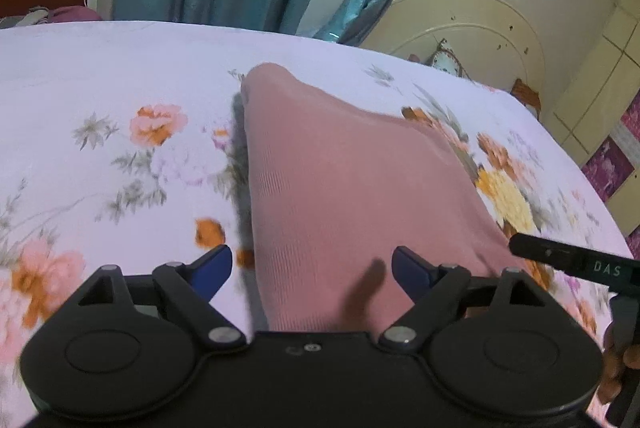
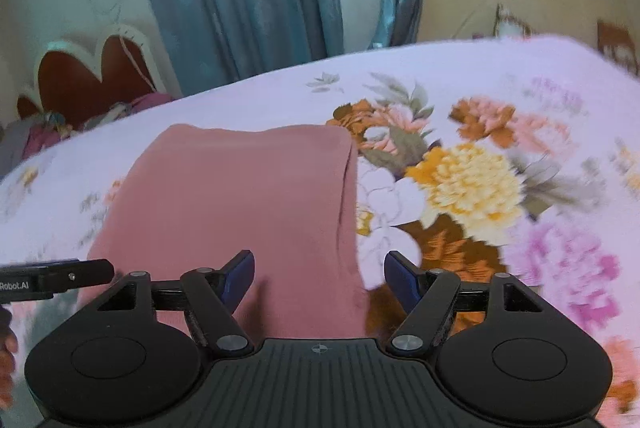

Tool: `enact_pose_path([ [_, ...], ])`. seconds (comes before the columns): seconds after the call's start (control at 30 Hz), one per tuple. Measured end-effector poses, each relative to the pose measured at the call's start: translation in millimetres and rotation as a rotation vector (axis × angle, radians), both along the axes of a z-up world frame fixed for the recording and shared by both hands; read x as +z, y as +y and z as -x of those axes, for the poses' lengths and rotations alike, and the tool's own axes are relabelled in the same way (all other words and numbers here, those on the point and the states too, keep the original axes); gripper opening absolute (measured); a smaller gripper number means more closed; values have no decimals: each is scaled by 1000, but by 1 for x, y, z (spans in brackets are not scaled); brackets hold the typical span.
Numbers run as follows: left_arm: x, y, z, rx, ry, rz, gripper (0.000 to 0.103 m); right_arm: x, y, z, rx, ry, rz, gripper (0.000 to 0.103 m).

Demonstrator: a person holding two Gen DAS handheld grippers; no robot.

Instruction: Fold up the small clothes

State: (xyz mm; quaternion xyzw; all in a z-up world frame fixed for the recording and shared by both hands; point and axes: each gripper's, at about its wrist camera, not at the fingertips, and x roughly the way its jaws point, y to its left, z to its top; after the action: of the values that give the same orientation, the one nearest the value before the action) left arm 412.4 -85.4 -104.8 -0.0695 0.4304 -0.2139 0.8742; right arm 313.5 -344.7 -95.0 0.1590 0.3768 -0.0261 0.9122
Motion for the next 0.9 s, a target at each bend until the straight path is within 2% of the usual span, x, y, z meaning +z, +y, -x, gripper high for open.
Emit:
enact_pose_path([
  [0.07, -6, -2, -16, 15, 31, 8, 85, -6, -8, -17, -6, 14, -52, 72],
  [0.23, -26, -5, -47, 42, 123, 88, 77, -32, -30, -60, 22, 69, -154, 72],
  [0.3, -30, -8, -52, 39, 131, 104, 74, -42, -37, -71, 30, 83, -194, 71],
  [0.37, -33, -13, -56, 34, 131, 109, 68, -49, -42, -74, 41, 60, -235, 71],
  [0.43, -34, -15, -57, 31, 130, 115, 60, -51, -42, -78, 57, 60, -220, 43],
  [0.47, -33, -16, -57, 26, 132, 121, 52, -52, -43, -80, 63, 61, -245, 36],
  [0.5, -32, -17, -58, 27, 131, 122, 50, -53, -44, -81, 67, 62, -260, 30],
  [0.57, -27, -19, -57, 31, 123, 115, 38, -53, -46, -81, 77, 70, -306, 23],
  [0.67, -16, -23, -52, 24, 83, 98, 31, -44, -43, -77, 76, 43, -324, 21],
  [0.83, 10, -12, -46, 30, 47, 148, 29, -13, -25, -76, 105, -26, -371, 21],
  [0.9, 25, 0, -42, 37, 14, 137, 29, 1, -9, -77, 135, -42, -375, 21],
])
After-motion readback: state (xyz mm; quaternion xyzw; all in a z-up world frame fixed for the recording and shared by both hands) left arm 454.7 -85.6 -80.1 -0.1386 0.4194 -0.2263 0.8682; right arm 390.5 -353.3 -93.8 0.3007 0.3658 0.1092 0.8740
